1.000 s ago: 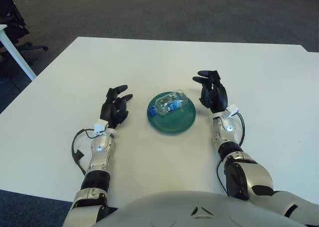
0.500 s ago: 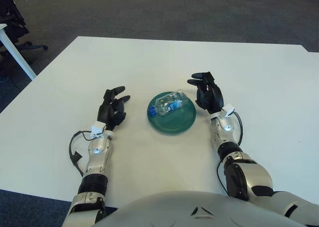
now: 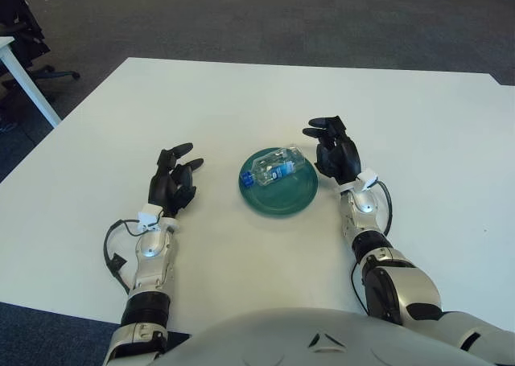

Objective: Put the bottle into the plate.

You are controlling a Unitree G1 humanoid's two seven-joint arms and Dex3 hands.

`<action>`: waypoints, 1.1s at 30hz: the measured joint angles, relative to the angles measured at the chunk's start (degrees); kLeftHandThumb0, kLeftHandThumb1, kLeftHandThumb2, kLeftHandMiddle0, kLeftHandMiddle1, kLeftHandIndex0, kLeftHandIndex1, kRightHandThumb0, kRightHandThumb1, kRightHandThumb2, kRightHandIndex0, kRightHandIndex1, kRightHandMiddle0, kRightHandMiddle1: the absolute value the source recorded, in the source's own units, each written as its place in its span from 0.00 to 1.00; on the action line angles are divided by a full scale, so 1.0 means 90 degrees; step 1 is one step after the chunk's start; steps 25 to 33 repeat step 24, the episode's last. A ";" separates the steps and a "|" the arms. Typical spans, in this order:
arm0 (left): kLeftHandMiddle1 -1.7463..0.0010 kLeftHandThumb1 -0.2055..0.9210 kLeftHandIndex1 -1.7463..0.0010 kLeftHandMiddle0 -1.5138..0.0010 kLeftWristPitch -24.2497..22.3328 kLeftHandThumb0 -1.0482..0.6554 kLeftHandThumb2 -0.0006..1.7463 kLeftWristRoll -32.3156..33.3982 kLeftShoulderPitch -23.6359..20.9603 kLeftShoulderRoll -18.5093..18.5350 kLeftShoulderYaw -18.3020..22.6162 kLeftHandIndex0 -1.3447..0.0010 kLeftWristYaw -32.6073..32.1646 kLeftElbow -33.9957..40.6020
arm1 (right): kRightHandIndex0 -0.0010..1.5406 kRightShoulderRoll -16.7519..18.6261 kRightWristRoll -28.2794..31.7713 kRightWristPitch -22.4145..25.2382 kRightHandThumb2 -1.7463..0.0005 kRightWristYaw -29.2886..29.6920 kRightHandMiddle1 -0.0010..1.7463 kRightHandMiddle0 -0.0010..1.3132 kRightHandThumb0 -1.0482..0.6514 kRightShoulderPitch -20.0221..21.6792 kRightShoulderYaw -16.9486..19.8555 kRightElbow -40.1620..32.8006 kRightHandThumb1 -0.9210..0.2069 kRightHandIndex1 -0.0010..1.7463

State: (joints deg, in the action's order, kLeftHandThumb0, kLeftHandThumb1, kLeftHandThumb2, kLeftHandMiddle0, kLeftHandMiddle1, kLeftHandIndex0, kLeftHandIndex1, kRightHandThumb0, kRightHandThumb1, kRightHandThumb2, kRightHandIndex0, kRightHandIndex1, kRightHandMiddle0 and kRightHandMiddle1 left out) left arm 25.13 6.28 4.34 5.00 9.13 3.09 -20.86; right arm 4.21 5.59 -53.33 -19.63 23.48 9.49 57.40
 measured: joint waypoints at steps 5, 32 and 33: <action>0.59 1.00 0.38 0.75 0.0000 0.20 0.46 -0.0035 0.0205 -0.0020 -0.0003 0.94 -0.0083 0.0280 | 0.17 0.0022 0.0013 0.0004 0.70 0.0000 0.51 0.00 0.22 -0.0150 0.0006 -0.0302 0.01 0.31; 0.67 1.00 0.39 0.78 0.0130 0.21 0.47 -0.0080 0.0471 -0.0015 -0.0004 0.99 -0.0108 0.0540 | 0.14 0.0245 0.0057 0.0811 0.55 0.0334 0.38 0.00 0.17 -0.1082 0.0009 -0.1910 0.00 0.09; 0.67 1.00 0.39 0.78 0.0130 0.21 0.47 -0.0080 0.0471 -0.0015 -0.0004 0.99 -0.0108 0.0540 | 0.14 0.0245 0.0057 0.0811 0.55 0.0334 0.38 0.00 0.17 -0.1082 0.0009 -0.1910 0.00 0.09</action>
